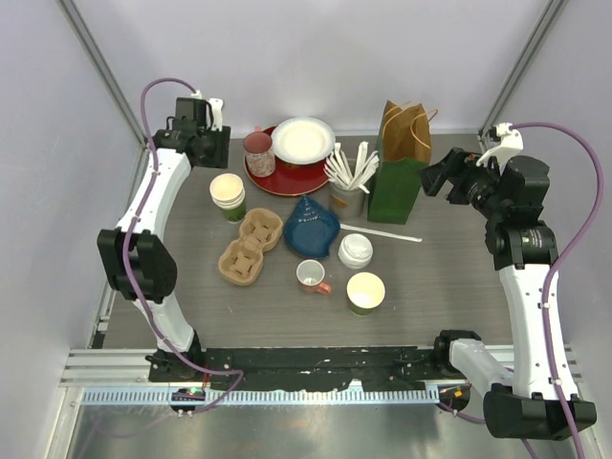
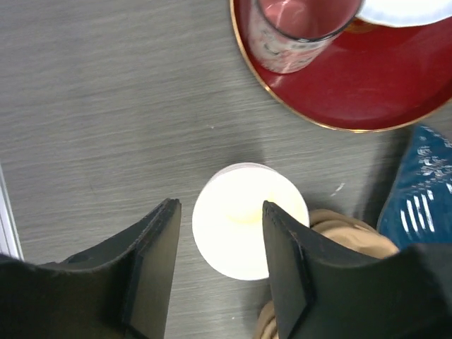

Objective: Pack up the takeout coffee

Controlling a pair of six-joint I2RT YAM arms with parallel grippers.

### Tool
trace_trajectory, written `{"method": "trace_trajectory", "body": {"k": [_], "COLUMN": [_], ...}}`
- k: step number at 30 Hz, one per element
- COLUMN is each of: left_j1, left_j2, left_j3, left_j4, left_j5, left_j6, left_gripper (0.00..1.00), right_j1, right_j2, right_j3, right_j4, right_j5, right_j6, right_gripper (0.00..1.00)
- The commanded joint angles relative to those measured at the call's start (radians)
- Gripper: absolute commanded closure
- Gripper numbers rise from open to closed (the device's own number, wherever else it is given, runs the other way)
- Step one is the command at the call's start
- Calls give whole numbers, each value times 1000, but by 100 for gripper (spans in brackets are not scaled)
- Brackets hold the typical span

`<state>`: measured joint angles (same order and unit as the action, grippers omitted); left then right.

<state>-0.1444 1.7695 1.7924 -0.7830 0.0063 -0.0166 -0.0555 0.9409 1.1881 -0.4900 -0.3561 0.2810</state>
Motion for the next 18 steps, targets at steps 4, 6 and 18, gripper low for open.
{"method": "trace_trajectory", "body": {"k": [4,6,18], "left_j1": [9,9,9], "left_j2": [73,80,77], "left_j3": [-56,-73,-100], "left_j4": [70,82,108], "left_j5": [-61,-86,-77], "left_j6": [56,84,128], "left_gripper": [57,60,79], "right_j1": [0,2,0], "right_j2": [-24,-27,-28], "right_j3": [2,-1,-5], "right_j4": [51,51,54], "right_j5": [-3,-4,-4], "right_j6": [30,37,41], "right_gripper": [12,12,13]}}
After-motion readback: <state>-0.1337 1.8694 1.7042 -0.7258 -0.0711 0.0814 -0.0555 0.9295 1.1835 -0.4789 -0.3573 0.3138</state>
